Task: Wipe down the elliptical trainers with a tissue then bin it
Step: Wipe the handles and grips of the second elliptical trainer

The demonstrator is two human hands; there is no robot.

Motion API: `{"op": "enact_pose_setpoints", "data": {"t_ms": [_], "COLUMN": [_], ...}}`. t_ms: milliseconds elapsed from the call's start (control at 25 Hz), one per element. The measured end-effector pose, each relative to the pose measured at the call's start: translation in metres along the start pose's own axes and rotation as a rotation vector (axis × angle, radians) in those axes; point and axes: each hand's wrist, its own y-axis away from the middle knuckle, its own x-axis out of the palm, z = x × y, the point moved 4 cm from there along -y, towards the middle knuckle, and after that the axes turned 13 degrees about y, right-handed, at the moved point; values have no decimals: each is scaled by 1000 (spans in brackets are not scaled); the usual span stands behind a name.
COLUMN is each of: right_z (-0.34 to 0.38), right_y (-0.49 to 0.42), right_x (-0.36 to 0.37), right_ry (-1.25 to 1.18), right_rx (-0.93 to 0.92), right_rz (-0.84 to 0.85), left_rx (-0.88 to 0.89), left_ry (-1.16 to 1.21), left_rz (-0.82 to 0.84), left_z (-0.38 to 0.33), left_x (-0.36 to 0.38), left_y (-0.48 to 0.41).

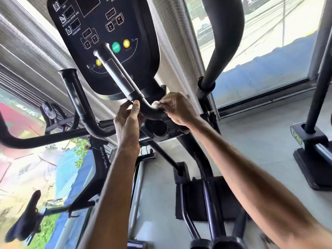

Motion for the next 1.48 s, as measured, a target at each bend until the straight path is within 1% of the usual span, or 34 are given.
{"op": "enact_pose_setpoints", "data": {"t_ms": [80,120,160,200,280,320,360,400,440,480,520,560,640,720,840,920,1000,1080,1160,1200,1280,1320,1360,1400,1440,1480], "right_z": [0,-3,-5,-3,4,5,4,5,9,18,30,45,79,104,120,120,124,127,130,131,135,134,128,119,111,105], "right_y": [-8,-9,-6,1,22,34,46,53,55,53,53,54,56,51,37,38,46,49,47,45,48,49,49,47,46,46], "right_x": [-7,-7,-6,-3,8,15,22,25,23,17,8,-5,-28,-39,-33,-30,-18,-5,8,12,24,35,46,57,69,77], "right_ry": [58,87,65,-13,-161,-220,-286,-356,-410,-411,-375,-323,-135,129,549,767,952,1126,1313,1407,1612,1705,1791,1848,1888,1924], "right_rx": [-14,4,25,43,107,179,275,359,390,342,233,86,-253,-517,-774,-939,-1081,-1174,-1228,-1245,-1272,-1253,-1169,-1088,-1052,-1067], "right_rz": [68,74,63,29,-153,-258,-323,-338,-327,-314,-313,-328,-381,-376,-221,-121,-18,35,91,134,278,387,521,610,652,661], "left_rx": [-2,-5,-13,-22,-37,-39,-45,-58,-80,-112,-152,-195,-269,-305,-334,-362,-448,-585,-672,-701,-753,-771,-796,-816,-832,-844], "left_ry": [-5,-14,-9,5,26,32,40,64,109,172,236,307,443,532,696,779,893,1006,1109,1167,1261,1292,1323,1352,1374,1391], "left_rz": [6,16,30,43,68,85,103,110,99,77,57,41,-3,-31,-82,-111,-137,-167,-202,-216,-237,-250,-252,-250,-245,-242], "left_z": [1,2,2,3,3,3,3,3,5,8,14,22,41,56,73,86,104,121,134,138,146,148,149,151,150,150], "left_x": [-2,-4,-5,-6,-7,-9,-10,-11,-15,-17,-19,-19,-18,-15,-11,-5,-2,5,13,18,24,26,30,35,37,38], "left_y": [-2,-2,-2,-1,0,0,1,2,3,4,4,5,9,11,13,11,8,8,7,7,6,5,3,2,2,2]}}
